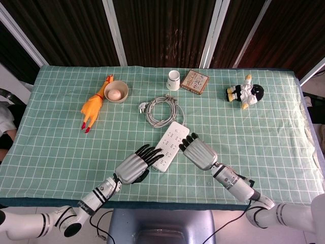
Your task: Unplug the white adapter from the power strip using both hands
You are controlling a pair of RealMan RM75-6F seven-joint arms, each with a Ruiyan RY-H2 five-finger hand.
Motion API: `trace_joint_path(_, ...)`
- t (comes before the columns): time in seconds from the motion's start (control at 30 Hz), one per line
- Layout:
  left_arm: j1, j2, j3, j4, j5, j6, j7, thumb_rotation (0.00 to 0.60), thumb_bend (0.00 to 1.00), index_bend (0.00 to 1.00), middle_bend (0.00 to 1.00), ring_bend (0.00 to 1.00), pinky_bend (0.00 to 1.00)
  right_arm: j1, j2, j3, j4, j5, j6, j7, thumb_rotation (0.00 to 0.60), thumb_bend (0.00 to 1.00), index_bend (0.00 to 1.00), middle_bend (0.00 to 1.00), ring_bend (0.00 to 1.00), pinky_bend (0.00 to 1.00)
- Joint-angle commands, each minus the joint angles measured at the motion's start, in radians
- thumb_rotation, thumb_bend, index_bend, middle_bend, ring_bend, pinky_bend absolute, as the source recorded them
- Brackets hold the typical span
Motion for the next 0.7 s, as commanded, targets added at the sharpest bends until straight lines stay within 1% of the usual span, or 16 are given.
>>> trace_joint_path(0.03, 0.009, 0.018, -0.005, -0.008, 0.007, 0.011, -0.017, 0.600, 0.61, 0.00, 0.00, 0.00, 0.00, -0.043, 0.062, -0.048, -0.024, 0.016, -0.025, -0.119, 0.600, 0.40, 0.80, 0.61, 0.44, 0.54)
trace_joint_path(0.17, 0.015, 0.021, 0.003, -0.001, 0.004, 0.006, -0.026, 0.600, 0.61, 0.00, 0.00, 0.00, 0.00, -0.060, 0.062, -0.077, 0.011, 0.021, -0.059, -0.231, 0.600, 0.40, 0.79, 0.61, 0.43, 0.53)
trace_joint_path(0.3, 0.019, 0.010, 0.012, 0.008, 0.008, 0.004, -0.020, 0.600, 0.61, 0.00, 0.00, 0.00, 0.00, -0.077, 0.029, -0.081, 0.054, 0.040, -0.077, -0.319, 0.600, 0.40, 0.75, 0.61, 0.40, 0.52)
trace_joint_path(0.33, 0.020, 0.008, 0.013, 0.010, 0.009, 0.004, -0.019, 0.600, 0.61, 0.00, 0.00, 0.00, 0.00, -0.081, 0.023, -0.079, 0.058, 0.052, -0.083, -0.331, 0.600, 0.40, 0.73, 0.61, 0.38, 0.51)
trace_joint_path(0.5, 0.023, 0.000, 0.017, 0.016, 0.012, 0.003, -0.021, 0.600, 0.61, 0.00, 0.00, 0.00, 0.00, -0.089, 0.013, -0.068, 0.041, 0.096, -0.119, -0.329, 0.600, 0.40, 0.55, 0.50, 0.25, 0.42)
trace_joint_path(0.6, 0.025, 0.000, 0.019, 0.019, 0.013, 0.001, -0.031, 0.600, 0.59, 0.00, 0.00, 0.00, 0.00, -0.093, 0.014, -0.063, 0.033, 0.111, -0.130, -0.316, 0.600, 0.40, 0.42, 0.39, 0.17, 0.35)
trace_joint_path(0.7, 0.031, 0.003, 0.024, 0.020, 0.021, 0.005, -0.048, 0.600, 0.57, 0.00, 0.00, 0.00, 0.00, -0.101, 0.028, -0.056, 0.008, 0.134, -0.134, -0.306, 0.600, 0.34, 0.21, 0.25, 0.09, 0.29)
